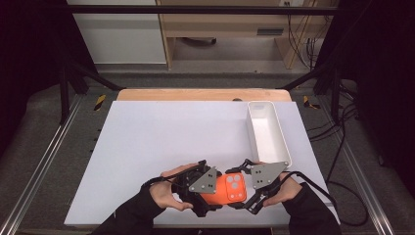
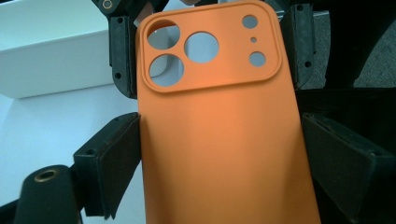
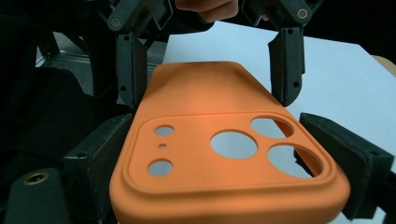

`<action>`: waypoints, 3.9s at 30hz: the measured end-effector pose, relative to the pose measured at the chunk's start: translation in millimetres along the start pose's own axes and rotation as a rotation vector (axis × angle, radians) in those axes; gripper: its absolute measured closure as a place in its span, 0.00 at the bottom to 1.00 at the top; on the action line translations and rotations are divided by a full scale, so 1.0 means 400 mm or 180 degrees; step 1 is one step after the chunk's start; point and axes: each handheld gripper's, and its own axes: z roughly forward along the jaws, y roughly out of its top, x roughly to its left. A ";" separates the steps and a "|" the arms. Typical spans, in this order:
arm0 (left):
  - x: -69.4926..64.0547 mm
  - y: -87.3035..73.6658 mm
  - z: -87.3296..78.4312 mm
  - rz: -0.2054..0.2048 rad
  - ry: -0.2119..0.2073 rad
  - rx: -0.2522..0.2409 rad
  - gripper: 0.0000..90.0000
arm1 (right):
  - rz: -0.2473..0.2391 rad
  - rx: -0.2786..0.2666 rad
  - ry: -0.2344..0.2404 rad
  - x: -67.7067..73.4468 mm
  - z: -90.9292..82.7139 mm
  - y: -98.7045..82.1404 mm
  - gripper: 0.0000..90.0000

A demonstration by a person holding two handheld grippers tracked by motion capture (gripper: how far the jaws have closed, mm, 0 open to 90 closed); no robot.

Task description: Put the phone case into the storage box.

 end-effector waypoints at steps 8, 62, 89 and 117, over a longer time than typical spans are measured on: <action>-0.001 -0.001 0.001 0.0005 -0.0026 0.0001 0.15 | 0.0014 -0.0009 0.0040 0.000 -0.003 0.001 0.16; 0.027 -0.040 -0.052 -0.0526 0.0082 -0.0319 0.00 | 0.0148 0.0219 -0.0010 -0.011 -0.047 0.016 0.18; 0.033 -0.156 -0.020 -0.0997 0.0008 -0.0078 0.00 | 0.0245 0.0723 -0.0023 -0.048 -0.082 0.061 0.18; 0.049 -0.133 -0.001 -0.0828 -0.0073 0.0317 0.00 | 0.0186 0.1326 0.0159 -0.079 -0.029 0.137 0.18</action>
